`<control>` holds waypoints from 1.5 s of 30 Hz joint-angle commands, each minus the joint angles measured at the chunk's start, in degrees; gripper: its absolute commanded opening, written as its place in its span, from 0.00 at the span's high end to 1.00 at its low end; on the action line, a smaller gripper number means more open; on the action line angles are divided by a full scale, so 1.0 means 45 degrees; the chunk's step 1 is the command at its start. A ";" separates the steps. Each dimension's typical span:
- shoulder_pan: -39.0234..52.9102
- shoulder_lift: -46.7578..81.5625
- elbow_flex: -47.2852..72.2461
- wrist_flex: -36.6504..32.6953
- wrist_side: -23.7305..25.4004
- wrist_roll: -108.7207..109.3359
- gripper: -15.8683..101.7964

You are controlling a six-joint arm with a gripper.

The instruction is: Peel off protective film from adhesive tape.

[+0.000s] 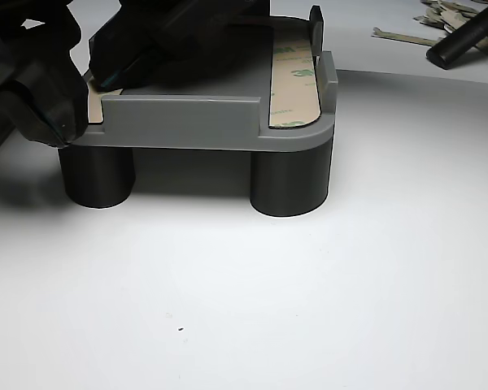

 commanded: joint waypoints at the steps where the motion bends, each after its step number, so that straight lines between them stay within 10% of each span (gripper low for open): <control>1: -0.0078 0.0176 -0.0371 -0.0117 0.0078 0.0000 0.95; 45: 0.0098 -0.0078 -0.0488 -0.0020 0.0391 0.0156 0.95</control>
